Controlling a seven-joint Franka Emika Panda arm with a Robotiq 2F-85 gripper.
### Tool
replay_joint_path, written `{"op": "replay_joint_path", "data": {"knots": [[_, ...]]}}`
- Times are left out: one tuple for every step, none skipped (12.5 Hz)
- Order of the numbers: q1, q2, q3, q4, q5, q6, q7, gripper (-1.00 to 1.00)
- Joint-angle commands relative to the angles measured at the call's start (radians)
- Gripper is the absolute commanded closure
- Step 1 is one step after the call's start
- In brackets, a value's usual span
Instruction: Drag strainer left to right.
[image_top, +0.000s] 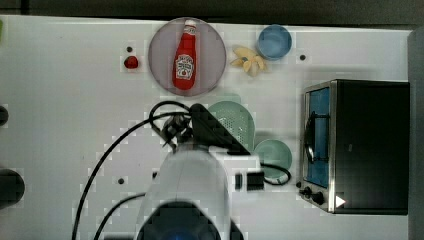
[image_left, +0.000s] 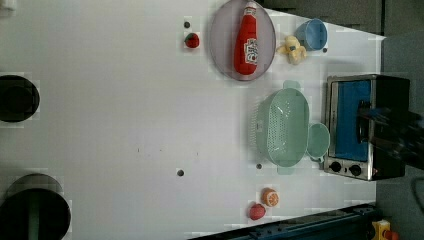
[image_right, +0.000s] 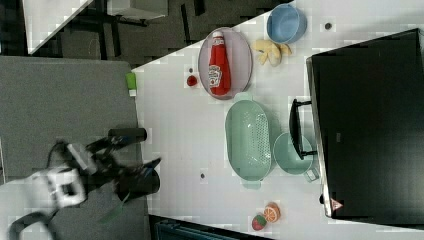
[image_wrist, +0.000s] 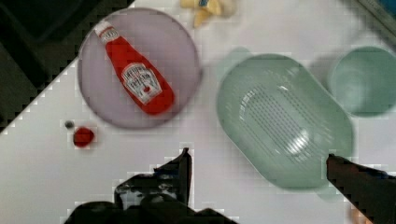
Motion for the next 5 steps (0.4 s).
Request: {"op": "replay_joint_path", "data": {"knots": [[-0.017,-0.057,-0.035,0.030,0.011,-0.230,-0.070,-1.00],[-0.018,-0.071,-0.047,0.058,0.011,-0.283,-0.073,-1.00],[-0.018,-0.072,-0.062,0.084,0.012,-0.307,-0.086,-1.00],[-0.018,-0.066,-0.073,0.103,0.012,-0.308,-0.118,-1.00],[-0.018,-0.062,-0.083,0.110,0.012,-0.313,-0.169,-1.00]]}}
